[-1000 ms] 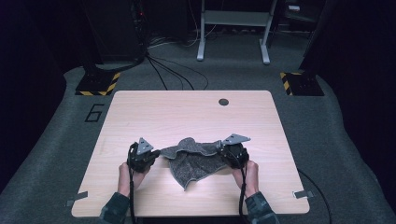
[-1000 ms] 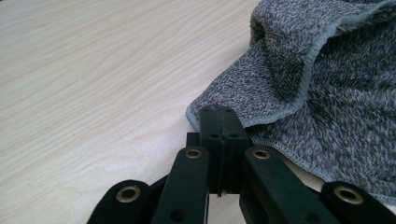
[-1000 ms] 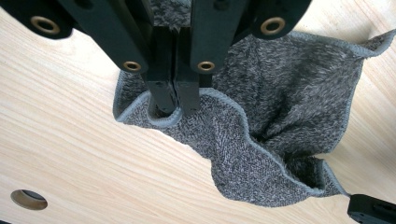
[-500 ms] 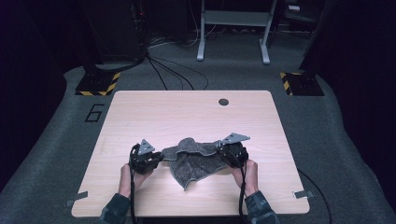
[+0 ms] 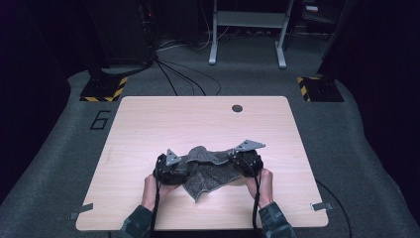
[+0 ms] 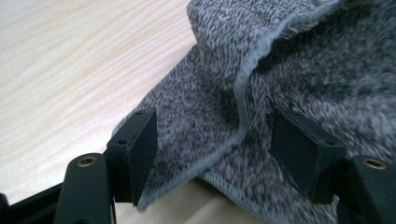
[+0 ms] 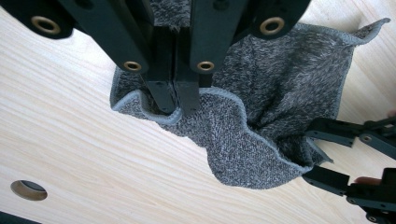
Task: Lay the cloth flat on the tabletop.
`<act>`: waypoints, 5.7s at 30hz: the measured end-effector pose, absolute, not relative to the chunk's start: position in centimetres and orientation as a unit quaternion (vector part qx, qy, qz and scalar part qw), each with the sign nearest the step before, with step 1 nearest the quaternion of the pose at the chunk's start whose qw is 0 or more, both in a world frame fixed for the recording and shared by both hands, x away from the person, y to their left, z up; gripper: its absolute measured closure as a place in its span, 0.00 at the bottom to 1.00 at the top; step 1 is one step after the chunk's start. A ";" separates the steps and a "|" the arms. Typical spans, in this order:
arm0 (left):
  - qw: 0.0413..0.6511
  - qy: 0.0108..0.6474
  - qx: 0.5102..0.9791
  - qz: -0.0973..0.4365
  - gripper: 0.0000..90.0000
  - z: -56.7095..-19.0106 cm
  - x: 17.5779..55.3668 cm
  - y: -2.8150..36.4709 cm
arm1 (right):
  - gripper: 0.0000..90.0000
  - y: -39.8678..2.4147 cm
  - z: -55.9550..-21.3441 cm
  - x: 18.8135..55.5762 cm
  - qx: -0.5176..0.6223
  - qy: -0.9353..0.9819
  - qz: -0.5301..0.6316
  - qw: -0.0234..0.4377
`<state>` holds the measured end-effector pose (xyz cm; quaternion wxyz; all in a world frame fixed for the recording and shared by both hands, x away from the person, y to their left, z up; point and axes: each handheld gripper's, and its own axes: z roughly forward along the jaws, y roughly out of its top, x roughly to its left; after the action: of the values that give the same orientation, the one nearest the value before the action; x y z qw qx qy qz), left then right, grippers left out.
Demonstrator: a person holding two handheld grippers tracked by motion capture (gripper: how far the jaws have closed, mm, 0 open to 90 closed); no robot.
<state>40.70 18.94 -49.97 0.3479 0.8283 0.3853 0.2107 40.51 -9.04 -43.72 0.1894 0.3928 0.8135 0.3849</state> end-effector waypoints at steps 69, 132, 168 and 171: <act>0.381 0.314 0.797 0.349 0.99 -32.5 46.2 20.3 | 1.00 -12.0 -30.5 47.1 0.403 0.757 0.460 0.230; 0.288 0.400 0.855 0.161 0.37 -51.0 45.6 20.7 | 0.76 -8.0 -50.4 46.4 0.440 0.834 0.298 0.146; 0.311 0.407 0.847 0.138 0.31 -49.7 41.8 22.2 | 0.72 -11.4 -48.7 42.4 0.442 0.819 0.340 0.132; 0.311 0.406 0.847 0.146 0.32 -49.1 43.6 22.1 | 0.69 -11.6 -47.9 44.4 0.455 0.809 0.337 0.155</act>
<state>43.56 22.05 -49.12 0.3109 0.8470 0.4057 0.1463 44.40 -11.60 -47.95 0.1553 0.4552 0.8094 0.3369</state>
